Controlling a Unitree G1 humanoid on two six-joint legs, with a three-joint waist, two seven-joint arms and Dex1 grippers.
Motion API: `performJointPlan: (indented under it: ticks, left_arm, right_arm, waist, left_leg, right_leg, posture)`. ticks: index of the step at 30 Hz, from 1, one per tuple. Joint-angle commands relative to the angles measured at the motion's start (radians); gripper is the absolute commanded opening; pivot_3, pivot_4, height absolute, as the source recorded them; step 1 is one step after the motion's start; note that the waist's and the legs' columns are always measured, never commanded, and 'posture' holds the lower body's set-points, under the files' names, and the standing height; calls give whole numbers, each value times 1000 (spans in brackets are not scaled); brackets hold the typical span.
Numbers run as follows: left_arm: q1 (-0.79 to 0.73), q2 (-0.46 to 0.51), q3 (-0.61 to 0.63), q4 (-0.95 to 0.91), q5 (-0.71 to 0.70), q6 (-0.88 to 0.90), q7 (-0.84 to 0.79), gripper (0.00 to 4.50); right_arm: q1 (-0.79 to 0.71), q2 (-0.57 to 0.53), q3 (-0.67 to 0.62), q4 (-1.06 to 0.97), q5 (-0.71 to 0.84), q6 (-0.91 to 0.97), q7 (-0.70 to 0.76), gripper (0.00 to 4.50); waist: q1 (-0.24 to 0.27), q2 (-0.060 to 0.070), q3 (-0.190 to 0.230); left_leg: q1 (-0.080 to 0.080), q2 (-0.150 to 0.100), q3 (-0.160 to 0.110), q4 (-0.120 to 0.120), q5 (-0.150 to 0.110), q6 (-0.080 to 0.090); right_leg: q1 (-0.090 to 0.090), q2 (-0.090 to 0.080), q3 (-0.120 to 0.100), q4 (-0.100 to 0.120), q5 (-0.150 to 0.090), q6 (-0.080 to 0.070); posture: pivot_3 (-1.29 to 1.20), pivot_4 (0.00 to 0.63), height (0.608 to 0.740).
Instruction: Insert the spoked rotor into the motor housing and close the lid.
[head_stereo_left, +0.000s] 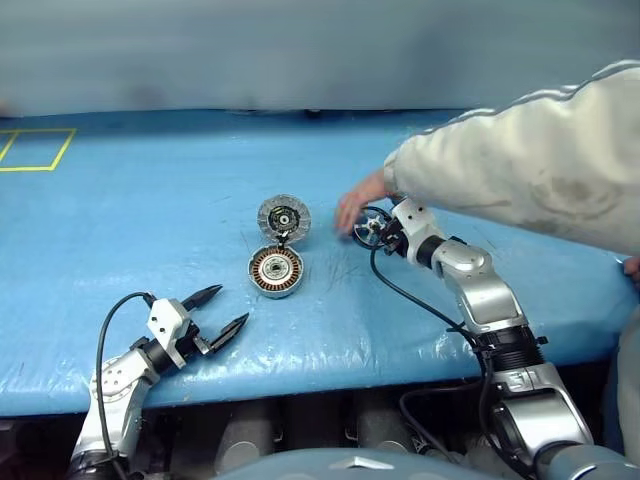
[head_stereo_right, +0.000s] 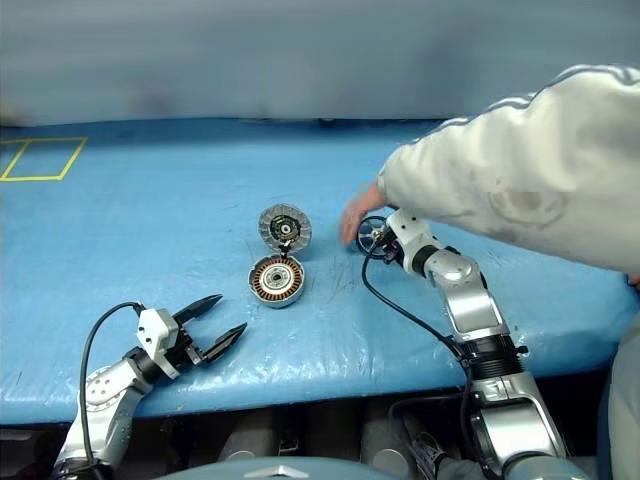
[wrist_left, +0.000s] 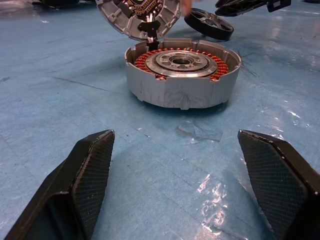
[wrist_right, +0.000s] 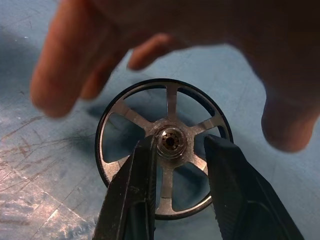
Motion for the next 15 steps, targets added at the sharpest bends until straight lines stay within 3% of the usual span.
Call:
performJointPlan:
  ticks: [1, 15]
  left_arm:
    - [3, 1, 3, -30, 5, 6, 4, 4220]
    - [-3, 4, 0, -33, 13, 17, 6, 4220]
  right_arm:
    - [-14, -3, -22, -37, 6, -15, -7, 1526]
    - [2, -7, -44, -91, 19, 2, -12, 1526]
  waist:
    - [0, 0, 0]
    - [0, 0, 0]
  left_leg:
    - [0, 0, 0, 0, 0, 0]
    - [0, 0, 0, 1, 0, 0]
  right_leg:
    - [0, 0, 0, 0, 0, 0]
    - [0, 0, 0, 0, 0, 0]
  posture:
    - [0, 150, 740]
    - [0, 150, 740]
